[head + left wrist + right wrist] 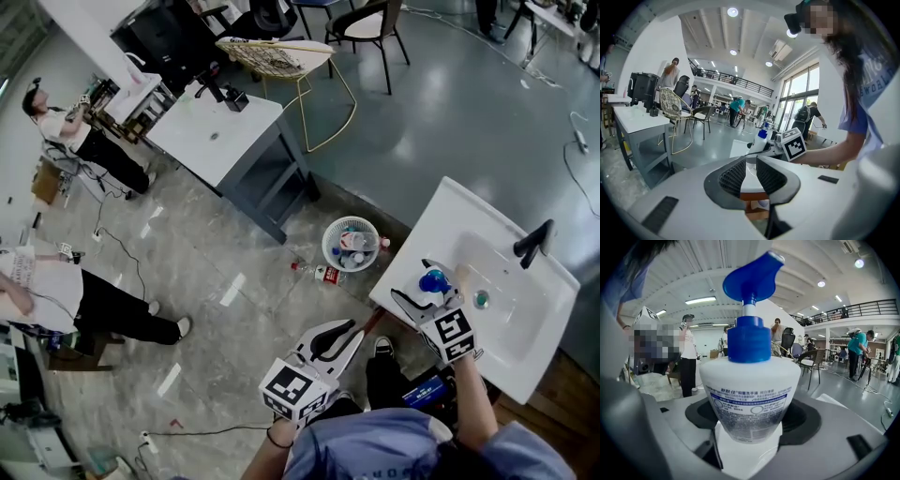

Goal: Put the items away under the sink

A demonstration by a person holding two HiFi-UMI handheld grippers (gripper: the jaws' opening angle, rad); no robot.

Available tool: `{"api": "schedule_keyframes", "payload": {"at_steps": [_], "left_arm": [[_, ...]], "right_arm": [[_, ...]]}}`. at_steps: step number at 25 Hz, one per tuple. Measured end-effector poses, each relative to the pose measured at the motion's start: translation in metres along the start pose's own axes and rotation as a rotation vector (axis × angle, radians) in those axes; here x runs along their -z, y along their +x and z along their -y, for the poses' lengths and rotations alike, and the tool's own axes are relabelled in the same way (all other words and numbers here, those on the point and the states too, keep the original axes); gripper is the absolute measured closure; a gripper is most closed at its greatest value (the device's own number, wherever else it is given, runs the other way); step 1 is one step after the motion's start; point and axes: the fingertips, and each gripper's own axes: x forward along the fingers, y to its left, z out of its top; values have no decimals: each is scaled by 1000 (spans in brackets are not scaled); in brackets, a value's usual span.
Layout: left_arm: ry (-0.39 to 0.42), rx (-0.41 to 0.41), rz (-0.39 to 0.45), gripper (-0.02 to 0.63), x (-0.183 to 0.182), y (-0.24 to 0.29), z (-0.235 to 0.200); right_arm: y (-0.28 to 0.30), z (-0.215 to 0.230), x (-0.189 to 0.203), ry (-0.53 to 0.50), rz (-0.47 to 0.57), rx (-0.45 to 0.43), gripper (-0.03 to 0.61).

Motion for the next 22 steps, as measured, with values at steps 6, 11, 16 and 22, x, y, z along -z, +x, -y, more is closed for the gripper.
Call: {"api": "schedule_keyframes", "payload": {"at_steps": [6,11,16,22], "left_arm": [[3,1,23,548,5,-19,10],[22,13,49,548,4,-41,20],[35,29,80,548,7,-69,34],[70,64,100,548,19,-103,65]], "right_arm": [[-26,-24,-20,-23,25,16,210],[-48,-49,-33,-23,45,41,210],[-70,-81,-36,-16,62,67,210],[-99,-122,-31,-4,76,97,210]]}}
